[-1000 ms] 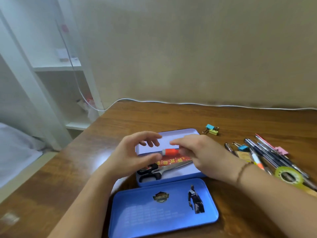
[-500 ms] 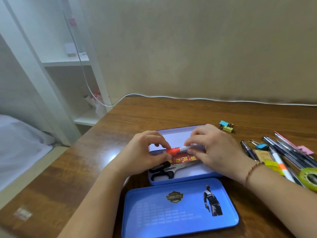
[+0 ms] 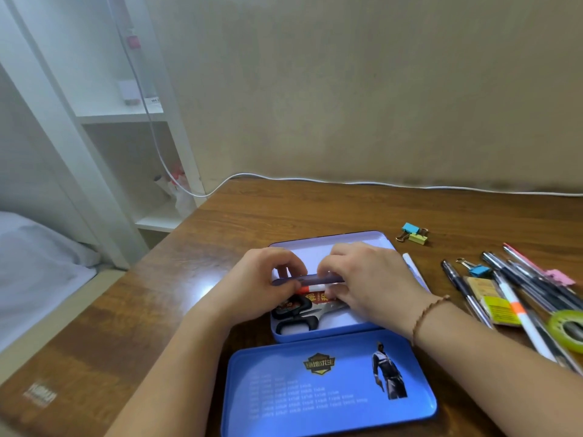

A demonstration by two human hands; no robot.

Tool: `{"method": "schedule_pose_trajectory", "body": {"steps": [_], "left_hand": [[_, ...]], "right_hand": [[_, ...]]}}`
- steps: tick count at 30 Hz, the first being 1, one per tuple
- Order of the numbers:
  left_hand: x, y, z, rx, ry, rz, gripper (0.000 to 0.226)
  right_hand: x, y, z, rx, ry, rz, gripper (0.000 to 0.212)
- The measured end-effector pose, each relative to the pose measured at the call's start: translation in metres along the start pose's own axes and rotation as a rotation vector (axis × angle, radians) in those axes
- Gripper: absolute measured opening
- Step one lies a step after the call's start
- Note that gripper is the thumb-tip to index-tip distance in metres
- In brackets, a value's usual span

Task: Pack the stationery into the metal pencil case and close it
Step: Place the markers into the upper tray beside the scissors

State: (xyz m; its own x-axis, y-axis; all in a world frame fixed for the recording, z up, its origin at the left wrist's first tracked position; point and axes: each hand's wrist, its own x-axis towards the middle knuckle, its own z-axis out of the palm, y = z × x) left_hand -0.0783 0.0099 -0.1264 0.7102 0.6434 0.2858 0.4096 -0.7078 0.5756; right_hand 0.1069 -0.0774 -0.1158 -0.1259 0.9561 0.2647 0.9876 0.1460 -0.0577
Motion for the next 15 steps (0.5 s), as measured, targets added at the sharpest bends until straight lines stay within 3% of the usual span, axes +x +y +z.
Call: {"method": "schedule_pose_trajectory", "body": {"steps": [6,11,15], "left_hand": [[0.0,-0.002,-0.003,-0.001,0.015,-0.029,0.015],[0.001,0.001,-0.001,0.016,-0.006,-0.005,0.016],[0.001,-0.001,-0.001,0.028,-0.011,-0.003,0.019]], "right_hand": [[-0.015,0.014,-0.011,-0.04,-0.05,0.176,0.018],[-0.014,0.012,-0.005,0.034,-0.017,0.215,0.005],[-0.016,0.014,-0.005,0.111,-0.03,0.215,0.013]]}}
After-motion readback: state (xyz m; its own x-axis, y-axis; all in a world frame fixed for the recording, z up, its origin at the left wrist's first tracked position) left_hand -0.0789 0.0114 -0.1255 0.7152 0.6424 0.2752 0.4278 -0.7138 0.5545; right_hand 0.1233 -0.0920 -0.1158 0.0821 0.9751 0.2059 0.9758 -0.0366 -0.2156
